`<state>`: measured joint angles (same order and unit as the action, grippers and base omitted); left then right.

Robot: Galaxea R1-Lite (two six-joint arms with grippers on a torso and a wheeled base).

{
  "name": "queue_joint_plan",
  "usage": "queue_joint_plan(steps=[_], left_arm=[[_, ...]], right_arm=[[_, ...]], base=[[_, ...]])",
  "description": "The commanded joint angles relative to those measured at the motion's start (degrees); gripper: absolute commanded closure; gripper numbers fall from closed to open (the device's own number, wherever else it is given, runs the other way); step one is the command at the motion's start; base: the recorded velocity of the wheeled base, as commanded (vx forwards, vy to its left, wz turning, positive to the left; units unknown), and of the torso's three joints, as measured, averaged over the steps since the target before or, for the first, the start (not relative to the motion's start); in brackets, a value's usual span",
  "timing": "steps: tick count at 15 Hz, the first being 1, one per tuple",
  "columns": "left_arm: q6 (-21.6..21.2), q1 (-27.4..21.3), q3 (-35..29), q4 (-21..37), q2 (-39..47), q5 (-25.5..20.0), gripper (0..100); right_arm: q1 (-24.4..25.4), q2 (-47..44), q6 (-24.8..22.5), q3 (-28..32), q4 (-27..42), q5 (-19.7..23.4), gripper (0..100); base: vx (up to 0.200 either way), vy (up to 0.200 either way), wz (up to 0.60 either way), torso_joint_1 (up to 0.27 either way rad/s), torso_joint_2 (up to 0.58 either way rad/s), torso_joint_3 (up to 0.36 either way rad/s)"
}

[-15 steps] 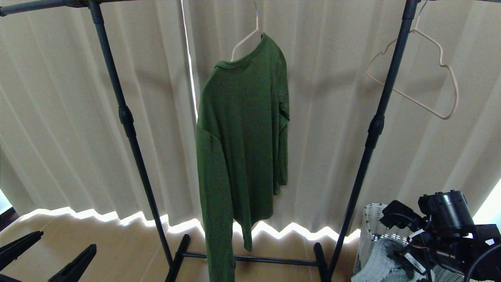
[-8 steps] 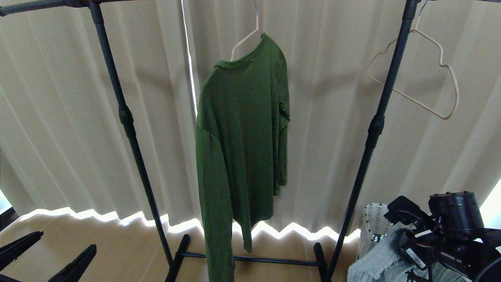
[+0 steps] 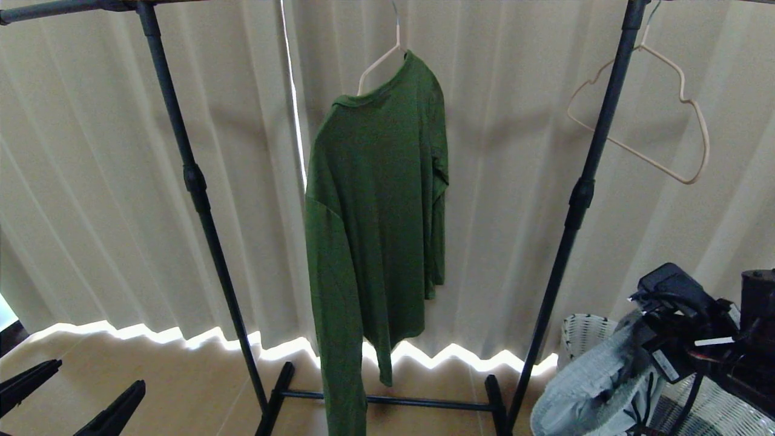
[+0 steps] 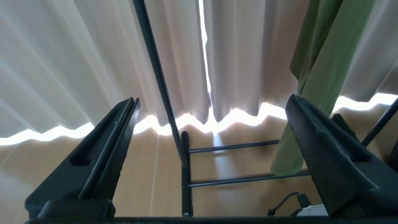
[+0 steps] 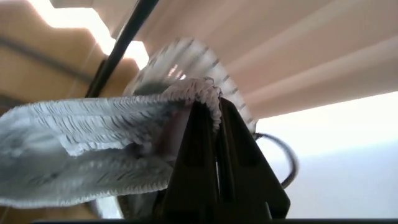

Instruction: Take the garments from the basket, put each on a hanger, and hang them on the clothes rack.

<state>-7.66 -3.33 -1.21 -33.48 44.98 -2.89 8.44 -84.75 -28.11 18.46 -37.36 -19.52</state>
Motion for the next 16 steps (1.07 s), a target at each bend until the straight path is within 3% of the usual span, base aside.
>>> queue_joint_plan(steps=[1, 4, 13, 16], left_arm=[[0.0, 0.0, 0.1, 0.0, -0.5, 0.0, 0], [0.0, 0.0, 0.2, 0.0, -0.6, 0.0, 0], [0.0, -0.1, 0.3, 0.1, -1.3, -0.1, 0], [0.1, -0.1, 0.3, 0.1, -1.4, 0.0, 0]], right_arm=[[0.1, 4.7, -1.2, 1.9, 0.2, 0.0, 100], [0.1, 5.0, -1.7, 2.7, 0.1, 0.0, 100], [0.4, 4.9, -3.3, 4.6, 0.1, 0.0, 100], [0.4, 5.2, -5.0, 5.0, 0.1, 0.0, 100]], base=[[-0.2, 0.0, 0.0, 0.012, 0.0, 0.002], [-0.2, 0.0, 0.0, -0.001, 0.01, -0.001], [0.0, 0.0, 0.0, 0.0, 0.0, 0.0], [0.0, 0.2, 0.0, 0.002, 0.0, 0.001]])
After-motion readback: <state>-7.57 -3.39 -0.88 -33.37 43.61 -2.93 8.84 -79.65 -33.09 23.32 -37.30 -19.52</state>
